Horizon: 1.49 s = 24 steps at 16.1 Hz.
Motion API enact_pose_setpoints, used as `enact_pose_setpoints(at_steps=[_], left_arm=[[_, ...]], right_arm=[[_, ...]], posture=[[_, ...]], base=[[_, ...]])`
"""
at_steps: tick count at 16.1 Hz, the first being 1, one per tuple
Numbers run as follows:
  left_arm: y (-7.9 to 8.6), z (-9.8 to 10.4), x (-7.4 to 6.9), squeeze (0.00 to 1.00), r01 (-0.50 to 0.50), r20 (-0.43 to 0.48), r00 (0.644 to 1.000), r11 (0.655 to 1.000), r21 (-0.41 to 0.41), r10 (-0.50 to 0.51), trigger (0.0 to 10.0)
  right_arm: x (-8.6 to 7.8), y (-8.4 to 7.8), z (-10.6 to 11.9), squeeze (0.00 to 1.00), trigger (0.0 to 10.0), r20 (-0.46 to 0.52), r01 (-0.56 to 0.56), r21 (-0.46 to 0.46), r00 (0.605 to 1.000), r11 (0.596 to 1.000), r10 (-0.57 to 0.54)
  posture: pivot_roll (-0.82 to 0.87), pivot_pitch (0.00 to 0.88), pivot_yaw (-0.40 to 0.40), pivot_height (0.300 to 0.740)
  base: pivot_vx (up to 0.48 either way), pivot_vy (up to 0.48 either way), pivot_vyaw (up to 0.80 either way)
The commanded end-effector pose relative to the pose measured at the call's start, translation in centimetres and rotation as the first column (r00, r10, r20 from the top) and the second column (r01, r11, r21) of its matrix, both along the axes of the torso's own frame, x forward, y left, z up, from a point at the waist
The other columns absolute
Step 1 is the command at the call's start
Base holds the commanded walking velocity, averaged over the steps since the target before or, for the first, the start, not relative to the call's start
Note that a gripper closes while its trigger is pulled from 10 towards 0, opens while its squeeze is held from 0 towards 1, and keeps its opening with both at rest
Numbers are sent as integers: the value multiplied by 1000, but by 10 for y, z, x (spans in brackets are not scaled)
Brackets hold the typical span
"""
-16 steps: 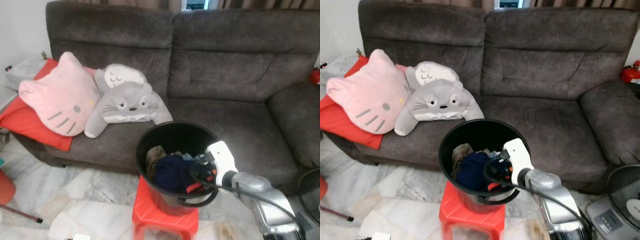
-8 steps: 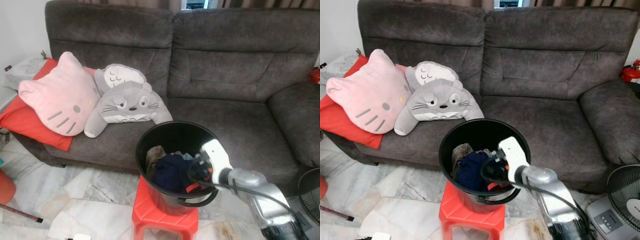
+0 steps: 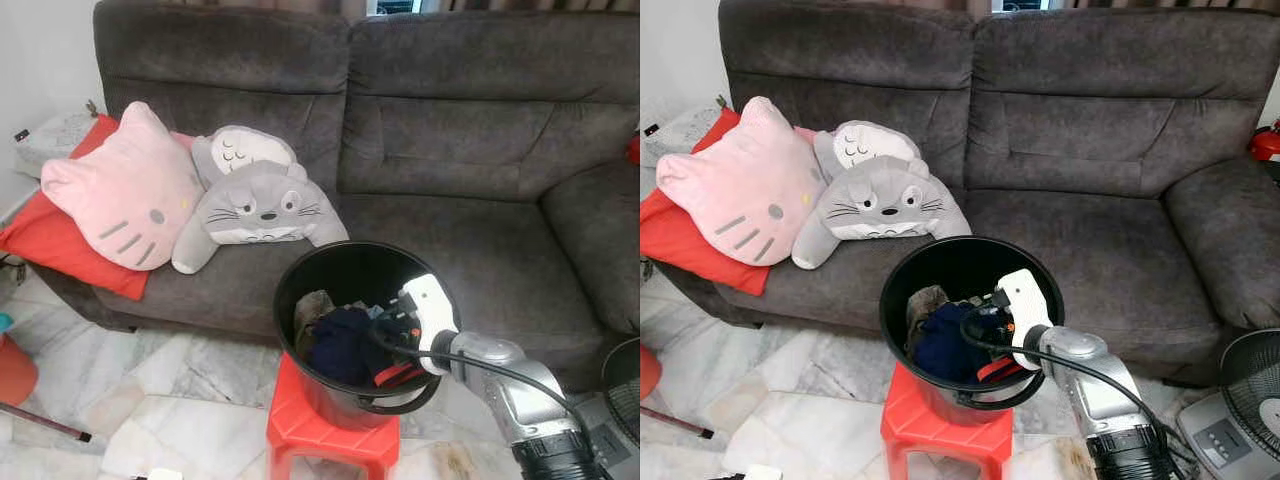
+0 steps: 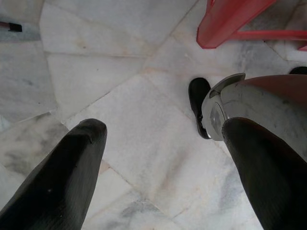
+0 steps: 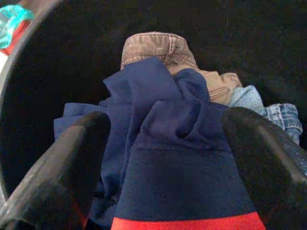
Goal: Hang hanger
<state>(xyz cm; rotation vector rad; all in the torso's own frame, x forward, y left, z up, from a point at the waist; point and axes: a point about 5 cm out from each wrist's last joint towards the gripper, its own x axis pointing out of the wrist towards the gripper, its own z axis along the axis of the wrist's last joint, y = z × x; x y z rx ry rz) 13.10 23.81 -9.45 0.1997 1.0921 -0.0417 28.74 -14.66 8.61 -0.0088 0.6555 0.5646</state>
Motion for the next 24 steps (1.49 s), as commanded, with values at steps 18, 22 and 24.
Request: enact_pose_setpoints(at_steps=[18, 22, 24], left_arm=[[3, 0, -1, 0, -31, -10, 999, 999, 17, 31, 10000], [3, 0, -1, 0, -30, -9, 1000, 999, 18, 30, 10000], [3, 0, -1, 0, -30, -9, 1000, 999, 18, 30, 10000]], right_arm=[[8, 1, -33, 0, 0, -69, 15, -11, 997, 1000, -15], [9, 1, -33, 0, 0, -66, 16, -10, 998, 1000, -16], [9, 1, -33, 0, 0, -66, 16, -10, 998, 1000, -16]], posture=[[22, 0, 20, 732], [20, 0, 22, 732], [20, 0, 22, 732]], base=[[0, 0, 0], [0, 0, 0], [0, 0, 0]])
